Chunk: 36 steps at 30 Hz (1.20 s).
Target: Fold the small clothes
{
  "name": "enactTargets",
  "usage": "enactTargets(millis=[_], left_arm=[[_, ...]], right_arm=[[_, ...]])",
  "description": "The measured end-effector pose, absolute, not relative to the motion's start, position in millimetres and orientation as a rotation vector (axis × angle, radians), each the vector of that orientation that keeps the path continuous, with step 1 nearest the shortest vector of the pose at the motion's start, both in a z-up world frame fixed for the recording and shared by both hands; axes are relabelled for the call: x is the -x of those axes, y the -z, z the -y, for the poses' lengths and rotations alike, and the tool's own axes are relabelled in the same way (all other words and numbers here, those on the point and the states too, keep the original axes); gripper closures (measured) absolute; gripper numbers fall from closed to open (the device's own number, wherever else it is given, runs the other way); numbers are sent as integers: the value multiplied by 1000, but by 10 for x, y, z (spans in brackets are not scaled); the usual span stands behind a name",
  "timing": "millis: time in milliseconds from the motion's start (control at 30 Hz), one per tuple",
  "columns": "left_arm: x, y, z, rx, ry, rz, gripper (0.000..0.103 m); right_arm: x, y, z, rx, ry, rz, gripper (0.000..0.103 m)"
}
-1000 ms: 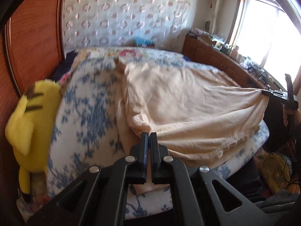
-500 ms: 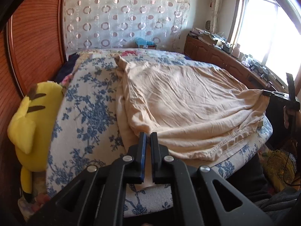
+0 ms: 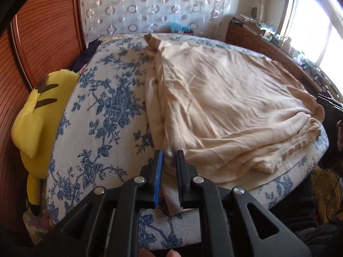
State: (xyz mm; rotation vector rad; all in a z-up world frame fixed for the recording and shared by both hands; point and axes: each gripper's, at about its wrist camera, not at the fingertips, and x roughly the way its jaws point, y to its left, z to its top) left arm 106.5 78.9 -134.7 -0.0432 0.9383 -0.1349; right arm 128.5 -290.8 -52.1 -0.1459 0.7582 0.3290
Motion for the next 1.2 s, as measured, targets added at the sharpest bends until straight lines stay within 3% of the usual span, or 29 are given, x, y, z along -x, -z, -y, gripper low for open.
enactTargets(millis=[667,1200], left_arm=[[-1170,1383,-830,34,148,-867,87],[-1219,1368,-752,7,153,-915,82]], right_arm=[[-1236,825,2580,136,-415,-801,59],[-1244,938,2611,109,-420,-818,59]])
